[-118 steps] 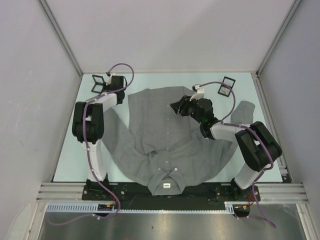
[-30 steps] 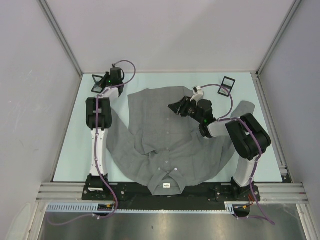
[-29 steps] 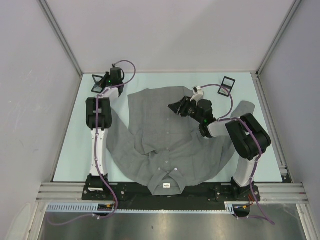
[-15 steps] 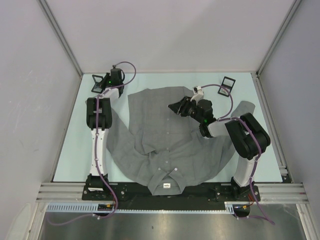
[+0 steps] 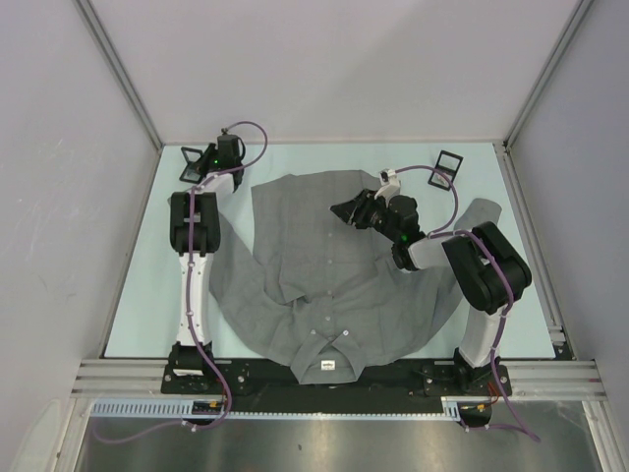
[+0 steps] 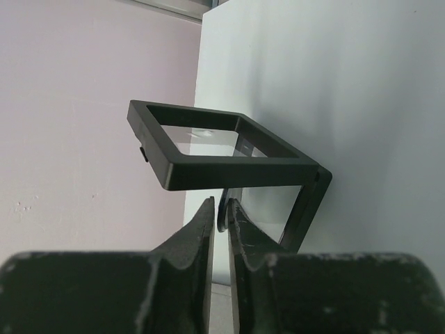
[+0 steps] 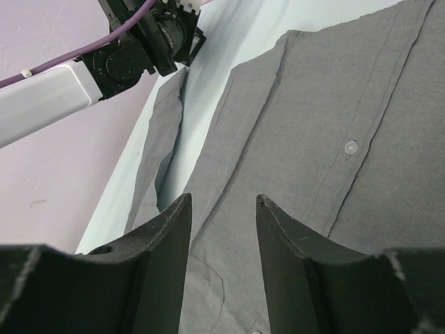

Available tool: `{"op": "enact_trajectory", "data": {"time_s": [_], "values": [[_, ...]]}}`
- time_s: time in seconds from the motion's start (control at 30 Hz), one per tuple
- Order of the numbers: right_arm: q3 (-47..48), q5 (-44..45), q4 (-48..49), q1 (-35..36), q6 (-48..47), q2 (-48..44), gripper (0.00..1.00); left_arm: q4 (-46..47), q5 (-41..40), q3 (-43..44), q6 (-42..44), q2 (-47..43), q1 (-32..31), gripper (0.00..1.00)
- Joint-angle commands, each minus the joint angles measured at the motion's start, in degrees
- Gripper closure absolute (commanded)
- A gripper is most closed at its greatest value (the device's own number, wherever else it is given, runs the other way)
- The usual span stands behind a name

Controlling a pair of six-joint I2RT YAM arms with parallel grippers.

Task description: Remove the brooch from the garment

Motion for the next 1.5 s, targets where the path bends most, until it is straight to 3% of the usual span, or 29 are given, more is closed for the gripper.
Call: {"op": "enact_trajectory", "data": {"time_s": [0.0, 0.83, 1.2, 1.47], "values": [[1.6, -0.7, 2.8, -0.4, 0.5, 0.5, 0.54, 0.3, 0.8, 0.6, 0.4, -0.5, 0.4, 0.82], [1.6, -1.2, 5.0, -0.3, 2.1, 2.0, 0.54, -5.0, 2.7, -2.5, -10.2, -7.4, 1.2, 0.7], [1.8, -1.4, 5.7, -0.3, 2.8, 2.6, 0.54, -12.9, 6.4, -2.2, -17.6, -9.7, 1.1, 0.54], [3.6, -0.7, 2.2, 0.8, 0.0, 2.1, 0.54, -17.8, 10.2, -4.9, -24.6, -18.9, -1.4, 0.41]]}}
